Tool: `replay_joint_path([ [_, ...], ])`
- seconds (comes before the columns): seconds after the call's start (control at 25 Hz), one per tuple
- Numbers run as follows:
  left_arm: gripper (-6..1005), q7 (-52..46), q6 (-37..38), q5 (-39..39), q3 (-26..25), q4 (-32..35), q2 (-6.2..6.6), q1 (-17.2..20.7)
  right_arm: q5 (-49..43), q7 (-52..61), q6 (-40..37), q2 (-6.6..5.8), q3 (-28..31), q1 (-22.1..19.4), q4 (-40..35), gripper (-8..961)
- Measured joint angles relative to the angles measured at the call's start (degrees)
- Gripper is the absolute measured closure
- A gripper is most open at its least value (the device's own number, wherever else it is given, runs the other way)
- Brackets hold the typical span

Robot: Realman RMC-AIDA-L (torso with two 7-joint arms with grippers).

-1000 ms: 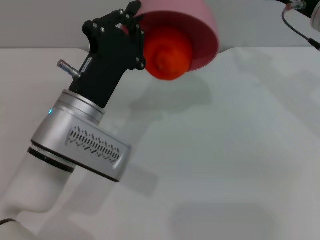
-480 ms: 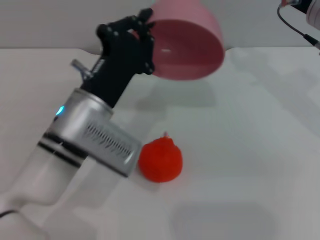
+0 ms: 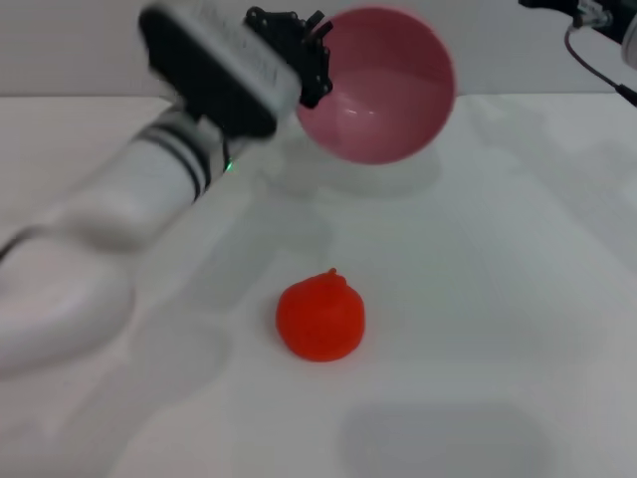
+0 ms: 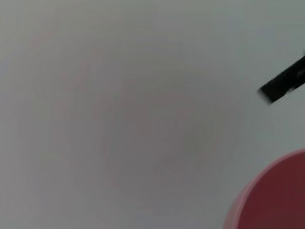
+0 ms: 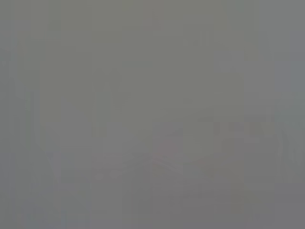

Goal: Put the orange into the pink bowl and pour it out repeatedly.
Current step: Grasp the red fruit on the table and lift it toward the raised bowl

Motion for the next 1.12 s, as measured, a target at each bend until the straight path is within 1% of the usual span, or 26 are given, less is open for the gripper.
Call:
replay_joint_path([
  [0.12, 958, -2.7, 15.2, -0.9, -7.4, 0.0, -0.03, -6.1, 0.0, -0.8, 0.1, -0.03, 0.1, -0.9, 0.0, 610],
  [0.16, 958, -2.7, 15.2, -0.9, -7.4, 0.0, -0.03, -6.1, 0.0, -1.3, 0.2, -0.03, 0.1, -1.1, -0.1, 610],
  [0.2, 958, -2.8, 25.7, -1.4, -12.8, -0.2, -0.01, -9.8, 0.0, -1.7, 0.2, -0.02, 0.2, -1.4, -0.3, 610],
  [0.24, 958, -2.7, 28.2, -1.5, -14.2, -0.3, -0.04, -10.8, 0.0, -1.9, 0.2, -0.01, 0.2, -1.5, -0.4, 610],
  [0.32, 958, -2.3, 36.9, -1.5, -19.6, -0.8, -0.01, -13.9, 0.0, -2.1, 0.1, -0.08, 0.2, -1.7, -0.4, 610],
  [0.36, 958, -2.3, 36.9, -1.5, -19.6, -0.8, -0.01, -13.9, -0.1, -2.2, 0.0, -0.13, 0.2, -1.8, -0.4, 609],
  [0.4, 958, -1.1, 47.3, -1.5, -27.8, -1.0, 0.22, -17.1, -0.1, -2.7, -0.1, -0.17, 0.2, -1.8, -0.4, 609],
  [0.48, 958, 0.3, 53.1, -1.4, -33.0, -1.0, 0.35, -18.5, -0.1, -4.7, -0.5, -0.19, 0.2, -2.2, -0.6, 609],
  [0.52, 958, 1.5, 56.8, -1.3, -37.0, -1.0, 0.45, -19.3, -0.1, -5.9, -0.8, -0.16, 0.1, -2.4, -0.8, 609],
  [0.56, 958, 1.5, 56.8, -1.3, -37.0, -1.0, 0.45, -19.3, -0.1, -7.3, -1.3, -0.13, 0.0, -2.7, -1.0, 609],
  [0.6, 958, 3.7, 62.8, -1.0, -42.8, -1.1, 0.68, -20.3, -0.1, -7.9, -1.7, -0.12, -0.1, -2.9, -1.2, 609],
  [0.64, 958, 5.1, 66.6, -0.7, -46.6, -1.1, 1.02, -20.6, -0.1, -8.6, -2.4, -0.12, 0.0, -3.3, -1.4, 609],
  [0.72, 958, 6.4, 72.0, 0.2, -51.3, -1.1, 1.78, -20.8, -0.2, -9.1, -3.8, -0.15, 0.6, -3.9, -1.7, 609],
  [0.76, 958, 6.7, 75.2, 1.1, -53.7, -1.0, 2.49, -20.4, -0.3, -9.3, -4.6, -0.17, 1.1, -4.2, -1.8, 609],
  [0.92, 958, 6.2, 80.8, 2.5, -56.2, -1.0, 4.25, -18.1, -0.5, -12.0, -7.8, -0.23, 2.8, -4.8, -1.3, 610],
  [1.04, 958, 5.8, 84.2, 2.9, -57.2, -0.9, 4.97, -15.8, -0.7, -12.7, -10.8, -0.48, 3.3, -4.5, -0.4, 610],
  [1.12, 958, 5.3, 85.5, 3.0, -57.4, -0.7, 5.35, -14.8, -0.8, -12.6, -13.7, -0.61, 3.5, -3.3, 1.1, 610],
])
